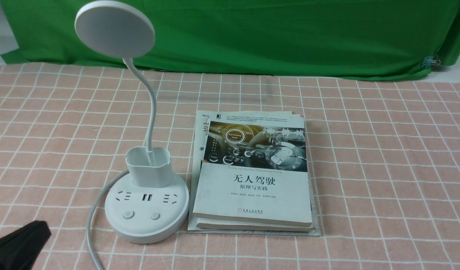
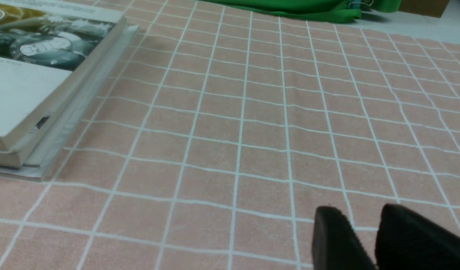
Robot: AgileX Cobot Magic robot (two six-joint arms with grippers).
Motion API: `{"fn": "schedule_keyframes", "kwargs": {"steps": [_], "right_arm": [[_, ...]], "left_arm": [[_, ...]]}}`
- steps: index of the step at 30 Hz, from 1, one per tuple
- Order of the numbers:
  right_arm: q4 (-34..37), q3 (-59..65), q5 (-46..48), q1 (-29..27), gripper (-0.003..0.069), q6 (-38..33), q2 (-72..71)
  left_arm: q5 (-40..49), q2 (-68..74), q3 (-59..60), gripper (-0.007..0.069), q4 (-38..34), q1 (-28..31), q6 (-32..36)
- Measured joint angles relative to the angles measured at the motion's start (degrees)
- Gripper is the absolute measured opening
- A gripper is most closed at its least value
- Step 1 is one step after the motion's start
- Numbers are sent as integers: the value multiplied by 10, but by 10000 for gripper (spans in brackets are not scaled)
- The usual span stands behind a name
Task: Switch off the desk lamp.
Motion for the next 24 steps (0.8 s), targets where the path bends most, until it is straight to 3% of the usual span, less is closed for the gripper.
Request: {"fn": "schedule_keyframes", "kwargs": {"steps": [1, 3, 7, 14, 24], "right_arm": [[0, 0, 0, 0, 240, 0, 0], [0, 0, 0, 0, 240, 0, 0], [0, 0, 0, 0, 240, 0, 0], [0, 0, 0, 0, 240, 0, 0], [0, 0, 0, 0, 240, 0, 0]], "left_arm": [[0, 0, 2, 5, 0, 0, 0], [4, -52, 31, 5, -2, 62, 0], [24, -96, 52, 5, -17, 104, 0], [78, -103, 53, 5, -31, 109, 0], [85, -103, 53, 5, -31, 110, 0]]}}
